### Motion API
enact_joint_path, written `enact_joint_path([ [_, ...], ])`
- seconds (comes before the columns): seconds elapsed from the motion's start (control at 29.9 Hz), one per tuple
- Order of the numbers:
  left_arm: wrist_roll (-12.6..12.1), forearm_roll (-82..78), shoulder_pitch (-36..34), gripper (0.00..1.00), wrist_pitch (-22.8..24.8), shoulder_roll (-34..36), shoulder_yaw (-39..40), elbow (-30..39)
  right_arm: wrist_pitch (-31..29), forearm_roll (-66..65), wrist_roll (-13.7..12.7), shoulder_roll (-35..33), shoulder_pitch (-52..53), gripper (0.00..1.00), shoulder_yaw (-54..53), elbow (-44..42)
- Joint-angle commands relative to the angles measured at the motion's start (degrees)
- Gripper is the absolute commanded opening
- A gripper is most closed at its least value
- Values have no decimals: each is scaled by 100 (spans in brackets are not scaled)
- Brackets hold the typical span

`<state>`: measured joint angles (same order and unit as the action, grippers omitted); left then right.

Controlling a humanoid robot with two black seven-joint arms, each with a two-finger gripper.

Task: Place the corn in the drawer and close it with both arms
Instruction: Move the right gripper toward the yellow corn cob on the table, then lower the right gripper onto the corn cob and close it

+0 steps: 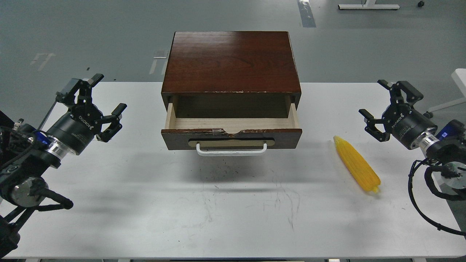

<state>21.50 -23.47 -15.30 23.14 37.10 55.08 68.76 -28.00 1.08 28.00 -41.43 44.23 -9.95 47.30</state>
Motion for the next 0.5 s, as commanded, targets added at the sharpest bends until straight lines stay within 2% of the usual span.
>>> enact_joint_path([
  [0.0,125,9,-8,100,103,-1,38,32,0,-1283,0,-461,463,100,11,200],
  [0.1,293,9,-8,100,112,-10,73,67,0,-2941,0,-812,858,100,19,507],
  [0.27,293,9,-8,100,112,-10,73,137,0,-5156,0,-1296,1245,99,28,1060],
  [0.47,302,9,1,100,112,-1,82,234,0,-7776,0,-1446,1299,99,124,1326],
])
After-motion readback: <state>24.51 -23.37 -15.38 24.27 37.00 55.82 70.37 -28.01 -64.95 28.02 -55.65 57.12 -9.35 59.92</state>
